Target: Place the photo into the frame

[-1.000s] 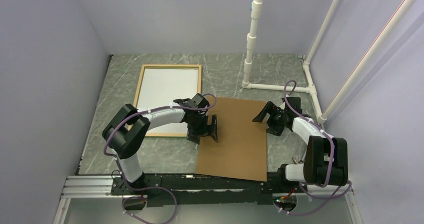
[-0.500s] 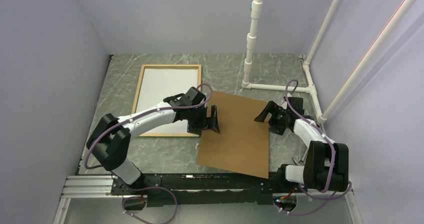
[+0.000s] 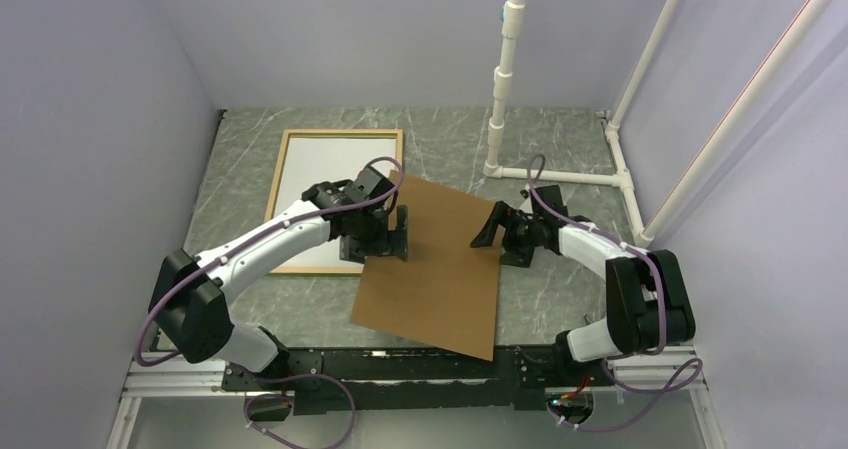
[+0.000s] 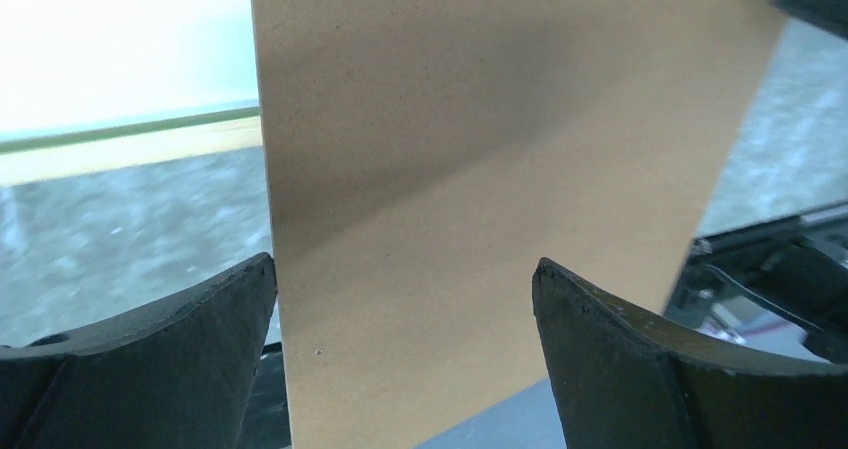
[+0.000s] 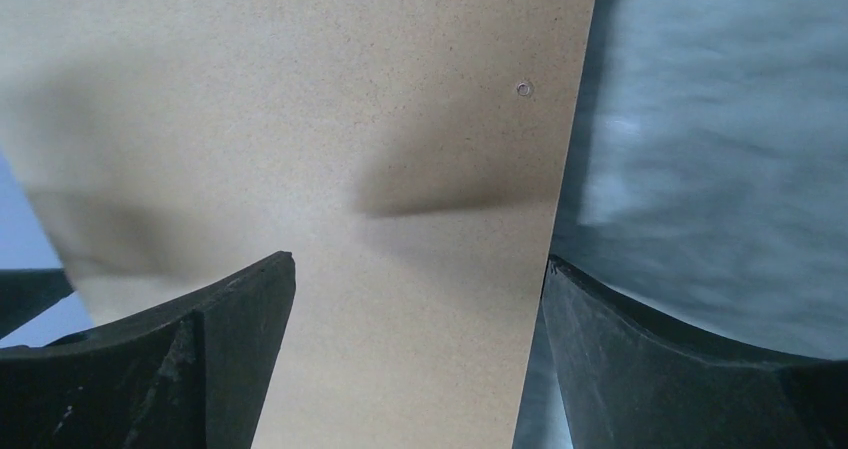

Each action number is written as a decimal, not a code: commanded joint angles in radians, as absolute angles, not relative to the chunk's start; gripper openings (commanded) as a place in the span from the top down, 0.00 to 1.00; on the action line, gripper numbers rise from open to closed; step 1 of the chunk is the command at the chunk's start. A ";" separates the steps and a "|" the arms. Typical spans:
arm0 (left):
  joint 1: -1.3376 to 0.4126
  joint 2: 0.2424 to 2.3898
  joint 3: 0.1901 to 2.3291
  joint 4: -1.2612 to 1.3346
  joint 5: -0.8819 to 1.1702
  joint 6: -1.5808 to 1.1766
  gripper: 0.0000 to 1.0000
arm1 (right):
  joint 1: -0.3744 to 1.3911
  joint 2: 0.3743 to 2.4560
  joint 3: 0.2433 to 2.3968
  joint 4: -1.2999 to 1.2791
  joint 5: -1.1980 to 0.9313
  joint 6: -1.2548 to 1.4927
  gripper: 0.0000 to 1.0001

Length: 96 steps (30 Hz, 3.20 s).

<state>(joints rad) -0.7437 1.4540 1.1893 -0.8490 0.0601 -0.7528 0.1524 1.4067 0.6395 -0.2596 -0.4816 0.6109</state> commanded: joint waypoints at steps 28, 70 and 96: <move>-0.568 1.369 0.880 -0.650 0.114 -0.742 0.03 | 0.197 1.593 0.666 -0.155 -0.750 0.488 0.08; -0.496 1.011 0.790 -0.444 0.329 -0.747 0.29 | 0.191 1.620 0.558 0.296 -1.081 0.731 0.10; -0.474 1.075 0.708 -0.424 0.268 -0.759 0.39 | 0.188 1.279 0.595 0.461 -1.094 1.034 0.27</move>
<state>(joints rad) -0.4526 1.0538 0.7113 -0.5472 0.1677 -0.7605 0.1555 1.3270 0.5335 0.4088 -0.9733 0.9642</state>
